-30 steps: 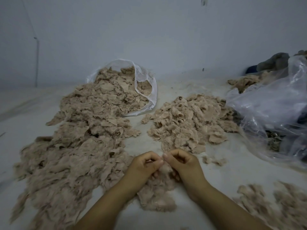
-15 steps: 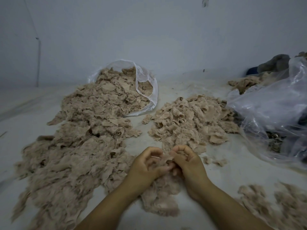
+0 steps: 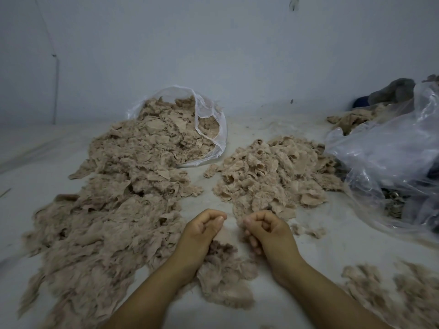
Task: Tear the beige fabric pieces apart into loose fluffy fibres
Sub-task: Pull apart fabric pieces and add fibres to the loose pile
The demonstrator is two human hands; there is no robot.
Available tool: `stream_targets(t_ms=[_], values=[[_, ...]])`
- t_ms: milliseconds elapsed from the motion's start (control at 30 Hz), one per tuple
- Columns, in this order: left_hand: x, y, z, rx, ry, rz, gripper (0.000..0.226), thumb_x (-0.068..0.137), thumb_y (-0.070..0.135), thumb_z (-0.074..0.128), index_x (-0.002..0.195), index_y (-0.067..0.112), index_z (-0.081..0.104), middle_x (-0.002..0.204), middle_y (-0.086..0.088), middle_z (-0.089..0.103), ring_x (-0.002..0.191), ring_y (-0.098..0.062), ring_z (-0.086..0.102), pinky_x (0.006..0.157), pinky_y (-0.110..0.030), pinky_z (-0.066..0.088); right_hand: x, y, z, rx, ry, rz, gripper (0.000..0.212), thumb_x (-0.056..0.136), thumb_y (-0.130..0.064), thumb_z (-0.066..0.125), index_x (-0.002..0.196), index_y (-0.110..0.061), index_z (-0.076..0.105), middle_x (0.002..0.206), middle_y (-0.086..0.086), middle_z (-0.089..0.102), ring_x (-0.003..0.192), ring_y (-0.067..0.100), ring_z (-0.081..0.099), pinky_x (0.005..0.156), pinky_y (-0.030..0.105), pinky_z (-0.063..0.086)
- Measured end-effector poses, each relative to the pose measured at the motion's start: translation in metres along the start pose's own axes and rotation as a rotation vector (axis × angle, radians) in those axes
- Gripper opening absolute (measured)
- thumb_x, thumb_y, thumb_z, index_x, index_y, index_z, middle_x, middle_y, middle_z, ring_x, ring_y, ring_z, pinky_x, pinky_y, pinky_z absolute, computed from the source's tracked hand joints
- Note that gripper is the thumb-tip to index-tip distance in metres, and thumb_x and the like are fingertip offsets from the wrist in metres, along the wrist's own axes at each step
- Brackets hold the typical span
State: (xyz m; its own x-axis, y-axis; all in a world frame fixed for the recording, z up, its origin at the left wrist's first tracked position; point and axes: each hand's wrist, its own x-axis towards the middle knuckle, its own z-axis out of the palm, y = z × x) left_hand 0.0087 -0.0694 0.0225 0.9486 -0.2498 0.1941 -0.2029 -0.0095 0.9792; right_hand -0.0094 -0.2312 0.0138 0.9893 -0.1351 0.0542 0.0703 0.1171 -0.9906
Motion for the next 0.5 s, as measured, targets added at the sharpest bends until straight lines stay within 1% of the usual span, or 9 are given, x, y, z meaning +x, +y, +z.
stream_targets(t_ms=[67,100,133,167,200,267,333,433,500], values=[[0.0003,0.001,-0.0021,-0.052,-0.026,-0.001,0.008,0.09,0.021,0.057,0.091,0.019,0.065,0.077,0.012,0.063,0.074,0.001,0.057,0.069,-0.011,0.046,-0.002,-0.0033,-0.0001,0.004,-0.034,-0.003,0.02,0.085,-0.029,0.065,0.087,-0.01,0.06,0.054,0.002,0.055,0.043,0.008,0.045,0.041,0.019,0.038],[0.0002,0.0017,-0.0028,-0.099,-0.062,-0.012,0.007,0.088,0.024,0.061,0.091,0.02,0.065,0.077,0.009,0.064,0.074,-0.002,0.059,0.068,-0.014,0.047,-0.0037,-0.0043,0.0009,-0.003,-0.089,0.007,0.028,0.08,-0.037,0.066,0.092,-0.012,0.061,0.055,0.0,0.057,0.044,0.008,0.049,0.042,0.019,0.039],[-0.0001,0.0021,-0.0031,-0.164,-0.103,-0.031,0.009,0.085,0.026,0.063,0.092,0.02,0.064,0.076,0.005,0.065,0.073,-0.006,0.061,0.066,-0.018,0.049,-0.0054,-0.0051,0.0024,-0.01,-0.144,0.024,0.036,0.074,-0.041,0.068,0.097,-0.014,0.061,0.058,-0.002,0.06,0.046,0.008,0.052,0.043,0.019,0.041],[-0.0006,0.003,-0.0033,-0.236,-0.143,-0.054,0.011,0.083,0.027,0.062,0.092,0.021,0.064,0.074,0.001,0.065,0.071,-0.011,0.063,0.063,-0.022,0.05,-0.0064,-0.0058,0.0035,-0.017,-0.194,0.044,0.038,0.072,-0.04,0.07,0.1,-0.016,0.062,0.059,-0.003,0.062,0.047,0.008,0.054,0.043,0.018,0.041],[-0.0006,0.0034,-0.0035,-0.282,-0.167,-0.069,0.012,0.082,0.027,0.06,0.092,0.021,0.064,0.073,-0.003,0.065,0.068,-0.015,0.063,0.06,-0.024,0.05,-0.0069,-0.0066,0.0039,-0.021,-0.226,0.059,0.032,0.074,-0.034,0.072,0.098,-0.015,0.064,0.059,-0.002,0.062,0.045,0.008,0.054,0.042,0.018,0.04],[-0.0006,0.0024,-0.0043,-0.278,-0.159,-0.067,0.011,0.084,0.027,0.061,0.094,0.02,0.062,0.071,-0.006,0.064,0.065,-0.017,0.062,0.058,-0.025,0.05,-0.0061,-0.0076,0.0038,-0.019,-0.219,0.075,0.008,0.082,-0.019,0.07,0.083,-0.013,0.066,0.052,0.0,0.057,0.04,0.008,0.047,0.04,0.018,0.038],[-0.0004,0.0013,-0.0041,-0.253,-0.118,-0.065,0.016,0.087,0.027,0.062,0.098,0.016,0.059,0.07,-0.006,0.063,0.063,-0.016,0.061,0.057,-0.024,0.049,-0.0048,-0.0066,0.0026,0.0,-0.158,0.078,0.01,0.087,-0.013,0.066,0.077,-0.011,0.065,0.049,0.001,0.054,0.038,0.009,0.044,0.039,0.019,0.038],[0.0006,-0.0001,-0.0027,-0.263,-0.086,-0.087,0.027,0.082,0.035,0.057,0.101,0.015,0.06,0.069,-0.001,0.063,0.062,-0.012,0.059,0.055,-0.022,0.048,-0.003,-0.0065,0.0008,0.034,-0.084,0.035,0.009,0.087,-0.013,0.065,0.081,-0.008,0.063,0.051,0.003,0.054,0.039,0.01,0.045,0.04,0.019,0.039],[0.0009,-0.0002,-0.0032,-0.254,-0.096,-0.096,0.033,0.083,0.039,0.055,0.107,0.018,0.061,0.073,0.002,0.065,0.068,-0.011,0.061,0.059,-0.022,0.049,-0.003,-0.0067,0.0007,0.018,-0.063,0.008,0.008,0.087,-0.014,0.066,0.082,-0.007,0.063,0.052,0.004,0.055,0.042,0.01,0.046,0.041,0.019,0.039]])
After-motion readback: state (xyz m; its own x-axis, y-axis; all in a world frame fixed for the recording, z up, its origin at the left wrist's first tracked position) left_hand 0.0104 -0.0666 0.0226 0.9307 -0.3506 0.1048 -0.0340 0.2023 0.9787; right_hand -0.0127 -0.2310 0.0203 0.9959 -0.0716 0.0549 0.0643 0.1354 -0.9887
